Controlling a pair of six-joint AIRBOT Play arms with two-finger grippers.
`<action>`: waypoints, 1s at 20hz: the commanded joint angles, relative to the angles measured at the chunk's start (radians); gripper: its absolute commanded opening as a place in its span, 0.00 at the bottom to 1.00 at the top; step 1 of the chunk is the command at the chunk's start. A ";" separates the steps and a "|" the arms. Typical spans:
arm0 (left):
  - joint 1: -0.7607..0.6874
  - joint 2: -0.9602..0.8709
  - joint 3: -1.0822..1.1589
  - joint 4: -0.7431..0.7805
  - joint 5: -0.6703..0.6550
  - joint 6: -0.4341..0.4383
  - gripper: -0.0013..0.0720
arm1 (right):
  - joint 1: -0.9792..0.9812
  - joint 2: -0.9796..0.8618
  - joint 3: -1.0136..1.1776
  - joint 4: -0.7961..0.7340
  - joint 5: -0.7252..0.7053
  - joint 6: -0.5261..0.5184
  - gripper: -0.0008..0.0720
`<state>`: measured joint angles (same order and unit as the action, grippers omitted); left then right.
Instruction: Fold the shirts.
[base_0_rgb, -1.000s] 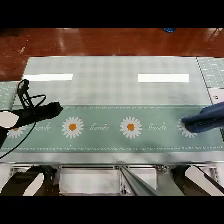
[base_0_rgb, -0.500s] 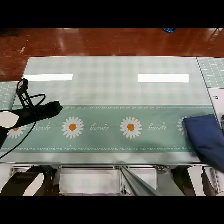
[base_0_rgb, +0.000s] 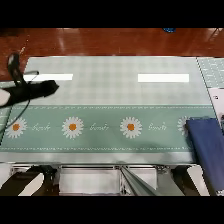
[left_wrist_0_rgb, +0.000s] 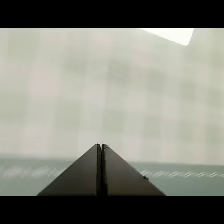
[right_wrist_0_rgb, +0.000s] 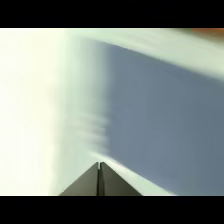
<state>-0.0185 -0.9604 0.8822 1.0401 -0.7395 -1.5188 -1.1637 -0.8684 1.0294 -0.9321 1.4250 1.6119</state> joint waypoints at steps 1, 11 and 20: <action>-0.078 -0.164 0.392 -0.024 -0.085 0.063 0.06 | 0.404 -0.129 0.178 0.290 -0.249 -0.152 0.05; -0.216 -0.305 0.325 0.382 -0.290 -0.253 0.06 | 1.202 -0.571 0.399 -0.620 -0.047 0.070 0.05; -0.188 -0.314 0.327 0.370 -0.290 -0.240 0.06 | 1.197 -0.563 0.396 -0.615 0.007 0.075 0.05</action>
<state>-0.2096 -1.2697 1.2133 1.4025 -1.0264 -1.7515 0.0277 -1.4296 1.4261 -1.5280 1.4109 1.6806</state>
